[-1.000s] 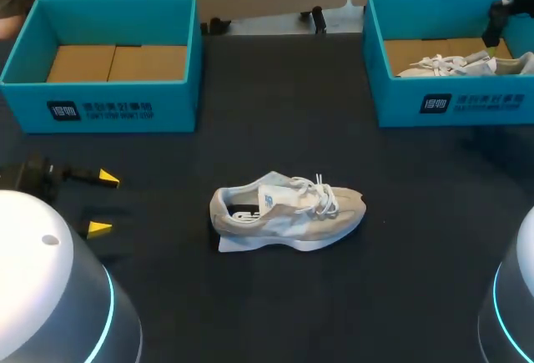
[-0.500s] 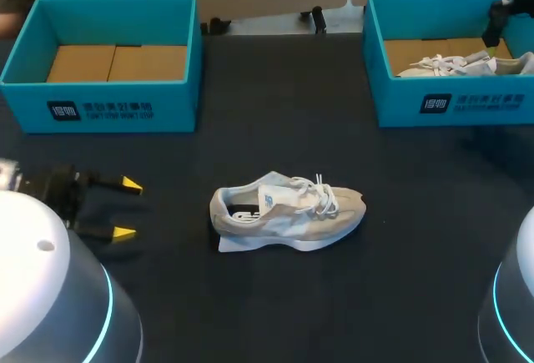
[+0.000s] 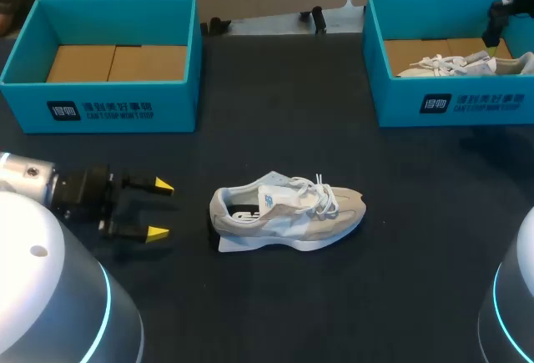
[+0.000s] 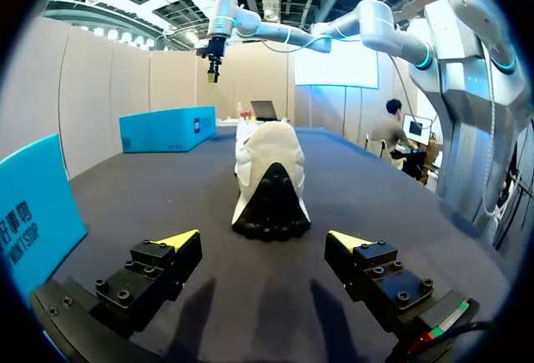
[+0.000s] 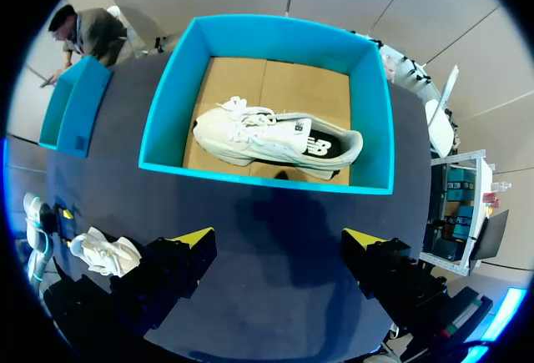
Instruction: Take the shoe out of the shoebox, open the shoe tongue, remove and reinsert the insole, then place the shoe into the shoebox
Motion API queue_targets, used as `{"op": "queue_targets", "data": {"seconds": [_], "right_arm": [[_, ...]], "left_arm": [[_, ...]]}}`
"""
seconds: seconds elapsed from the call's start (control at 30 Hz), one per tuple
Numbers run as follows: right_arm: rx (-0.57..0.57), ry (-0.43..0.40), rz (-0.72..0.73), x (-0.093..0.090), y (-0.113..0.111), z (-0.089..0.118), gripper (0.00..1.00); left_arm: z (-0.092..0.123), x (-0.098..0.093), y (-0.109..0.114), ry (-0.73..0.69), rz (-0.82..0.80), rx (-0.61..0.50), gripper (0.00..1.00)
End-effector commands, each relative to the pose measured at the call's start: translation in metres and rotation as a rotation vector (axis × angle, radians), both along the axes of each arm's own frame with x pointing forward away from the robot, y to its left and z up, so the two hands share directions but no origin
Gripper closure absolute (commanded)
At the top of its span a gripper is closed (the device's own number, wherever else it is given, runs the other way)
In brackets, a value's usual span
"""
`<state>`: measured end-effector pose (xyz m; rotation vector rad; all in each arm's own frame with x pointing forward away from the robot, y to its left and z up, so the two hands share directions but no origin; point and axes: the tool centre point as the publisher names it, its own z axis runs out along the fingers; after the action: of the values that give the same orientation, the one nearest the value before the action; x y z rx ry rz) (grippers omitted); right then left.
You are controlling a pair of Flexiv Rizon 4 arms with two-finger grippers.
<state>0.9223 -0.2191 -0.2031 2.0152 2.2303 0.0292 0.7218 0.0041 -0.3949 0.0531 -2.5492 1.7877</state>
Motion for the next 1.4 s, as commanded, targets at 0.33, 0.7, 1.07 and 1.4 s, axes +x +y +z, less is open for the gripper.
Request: {"op": "queue_targets", "data": {"seconds": [0.33,0.7,1.07,1.4], "right_arm": [[-0.001,0.000,-0.001,0.000,0.000,0.000,0.00],[-0.001,0.000,-0.001,0.000,0.000,0.000,0.00],[-0.001,0.000,-0.001,0.000,0.000,0.000,0.00],[-0.001,0.000,-0.001,0.000,0.000,0.000,0.00]], "left_arm": [[-0.009,-0.019,-0.031,-0.014,0.025,0.032,0.00],[-0.009,-0.019,-0.031,-0.014,0.025,0.032,0.00],[-0.017,-0.018,-0.051,-0.009,-0.003,0.034,0.00],[-0.022,-0.013,-0.077,-0.007,-0.019,0.016,0.00]]}}
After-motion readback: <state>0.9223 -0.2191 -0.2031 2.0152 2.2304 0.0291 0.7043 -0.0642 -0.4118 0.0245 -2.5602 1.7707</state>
